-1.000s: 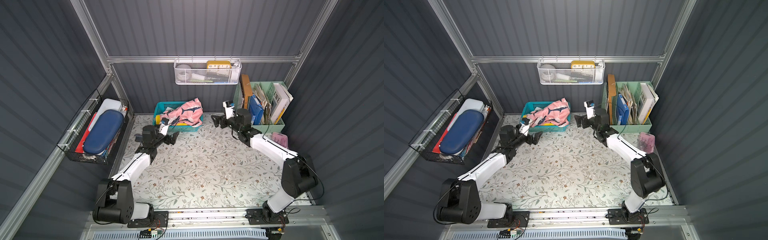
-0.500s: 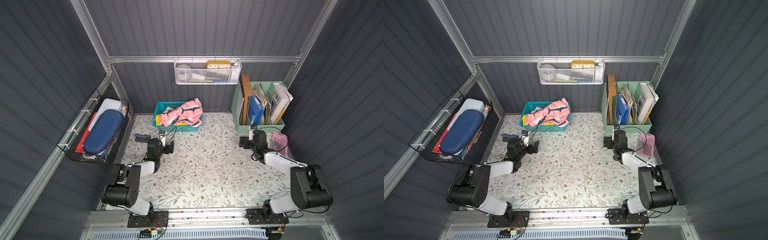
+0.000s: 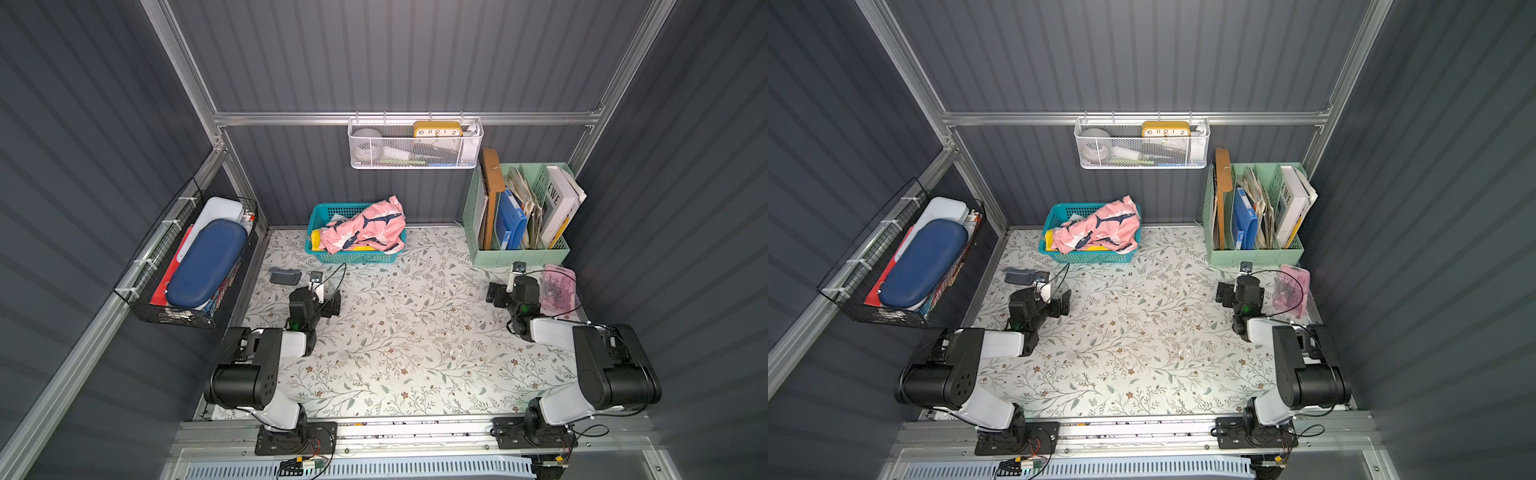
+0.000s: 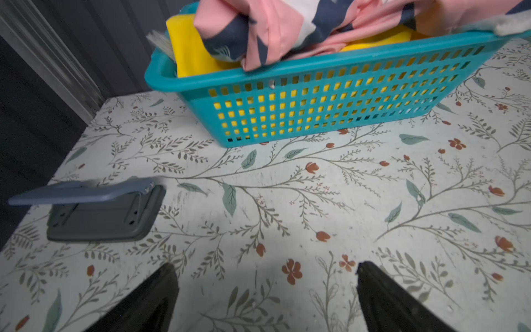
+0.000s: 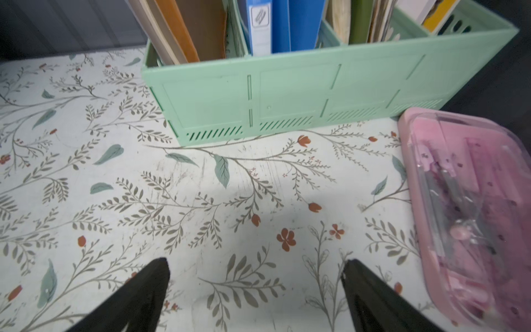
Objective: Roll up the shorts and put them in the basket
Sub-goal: Reset both arms
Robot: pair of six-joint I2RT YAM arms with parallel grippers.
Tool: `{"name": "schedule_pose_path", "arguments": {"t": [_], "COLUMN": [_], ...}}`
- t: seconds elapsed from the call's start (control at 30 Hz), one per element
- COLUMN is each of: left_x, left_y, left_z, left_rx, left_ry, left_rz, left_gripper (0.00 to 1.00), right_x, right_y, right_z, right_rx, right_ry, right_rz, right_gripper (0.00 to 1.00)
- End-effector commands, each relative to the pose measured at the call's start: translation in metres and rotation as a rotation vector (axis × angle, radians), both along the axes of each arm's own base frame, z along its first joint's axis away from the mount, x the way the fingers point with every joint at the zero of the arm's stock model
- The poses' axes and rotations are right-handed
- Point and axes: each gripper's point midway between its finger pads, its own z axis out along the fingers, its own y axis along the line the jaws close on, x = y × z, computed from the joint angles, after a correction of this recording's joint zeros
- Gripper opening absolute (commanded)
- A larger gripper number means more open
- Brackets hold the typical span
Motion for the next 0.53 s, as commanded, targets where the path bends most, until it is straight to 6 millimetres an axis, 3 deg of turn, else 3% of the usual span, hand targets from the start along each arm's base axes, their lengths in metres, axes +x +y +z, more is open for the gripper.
{"name": "schedule_pose_path", "arguments": {"t": [0.0,0.1,0.5], "left_x": [0.0070,0.0033,0.0037], "left_y": [0.0129,0.0199,0.0176], "left_z": [0.0095,0.0045,0.0048], "left_rx": [-0.098,-0.097,-0.095], "left_ry": [-0.063,-0.057,-0.061], "left_rz": [0.009,0.044,0.029], "left_gripper": [1.00,1.00,1.00], "right_x": [0.0000,0.0001,0.0000], "right_y": [-0.0062,-0.0068,-0.0065], "right_z": [0.0137,0.0141,0.0134], "right_rx": [0.003,0.004,0.003], "right_ry": [-0.080,-0.078,-0.075], "right_rz": [-0.039,-0.040,-0.038], "right_gripper": [0.99,0.99,0.99]}}
